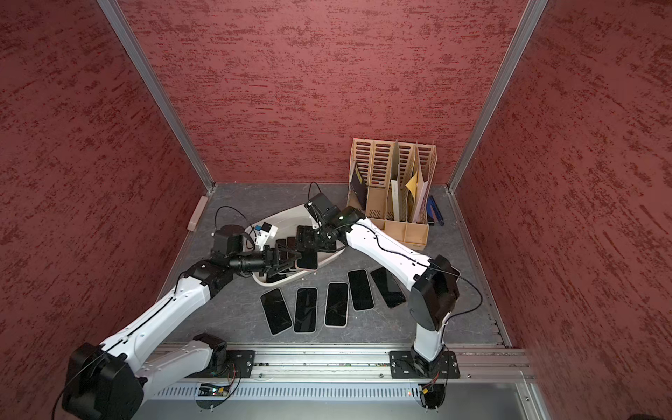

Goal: Take the phone out of the storage box
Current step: Pick up the phone from the storage box, then place the phone at the center of the board.

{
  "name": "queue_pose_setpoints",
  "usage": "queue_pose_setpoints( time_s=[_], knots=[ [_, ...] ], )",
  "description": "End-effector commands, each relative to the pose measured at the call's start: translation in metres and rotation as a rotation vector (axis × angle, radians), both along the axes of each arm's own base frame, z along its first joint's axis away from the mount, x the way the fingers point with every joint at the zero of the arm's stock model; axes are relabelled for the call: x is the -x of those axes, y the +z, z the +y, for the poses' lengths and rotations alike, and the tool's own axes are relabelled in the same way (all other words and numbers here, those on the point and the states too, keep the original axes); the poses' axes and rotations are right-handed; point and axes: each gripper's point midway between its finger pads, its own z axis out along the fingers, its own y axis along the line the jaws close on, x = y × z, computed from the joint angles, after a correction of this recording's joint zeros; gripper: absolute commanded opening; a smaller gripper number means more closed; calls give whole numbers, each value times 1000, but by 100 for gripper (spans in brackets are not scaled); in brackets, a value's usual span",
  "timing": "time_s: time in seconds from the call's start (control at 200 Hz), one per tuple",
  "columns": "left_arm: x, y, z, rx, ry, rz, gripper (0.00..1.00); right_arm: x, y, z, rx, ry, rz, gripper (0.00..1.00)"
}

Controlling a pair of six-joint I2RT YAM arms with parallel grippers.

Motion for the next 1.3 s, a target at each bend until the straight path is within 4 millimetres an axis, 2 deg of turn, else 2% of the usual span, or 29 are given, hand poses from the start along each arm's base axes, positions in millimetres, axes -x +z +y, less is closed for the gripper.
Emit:
queue_pose_setpoints(
  time_s=[0.0, 0.235, 0.431, 0.496, 0.526, 0.616, 0.646, 0.666, 0.756, 0.807, 0.912, 1.007, 1.147, 1.297],
  knots=[
    [-1, 1, 0, -16, 3, -31, 77, 8, 23, 17, -72, 27, -2, 44],
    [-14, 2, 3, -71, 31, -41, 52, 20, 24, 37, -98, 62, 15, 44],
    [-19, 4, 6, -98, 54, -43, 15, 24, 24, 48, -114, 81, 26, 45],
    [-19, 4, 9, -104, 66, -43, 3, 23, 24, 52, -126, 88, 29, 47],
    [-19, 4, 12, -108, 76, -40, 0, 23, 24, 54, -132, 92, 31, 52],
    [-17, 7, 24, -106, 111, -31, 0, 18, 27, 56, -137, 97, 13, 76],
    [-16, 7, 30, -109, 130, -20, 0, 15, 29, 56, -137, 99, 0, 95],
    [-15, 7, 35, -111, 145, -11, 0, 13, 31, 56, -136, 102, -12, 98],
    [-6, 7, 67, -142, 245, 32, 0, -4, 37, 50, -101, 111, -75, 98],
    [2, 6, 89, -174, 320, 55, 0, -14, 33, 43, -56, 120, -101, 98],
    [27, -4, 128, -285, 463, 124, 0, -32, 6, 37, 54, 174, -89, 98],
    [49, -22, 154, -387, 581, 195, 0, -42, -20, 42, 135, 248, -68, 98],
    [70, -41, 172, -410, 693, 257, 0, -55, -54, 52, 192, 309, -58, 98],
    [68, -68, 175, -389, 714, 319, 0, -58, -87, 58, 212, 337, -15, 98]
  ],
)
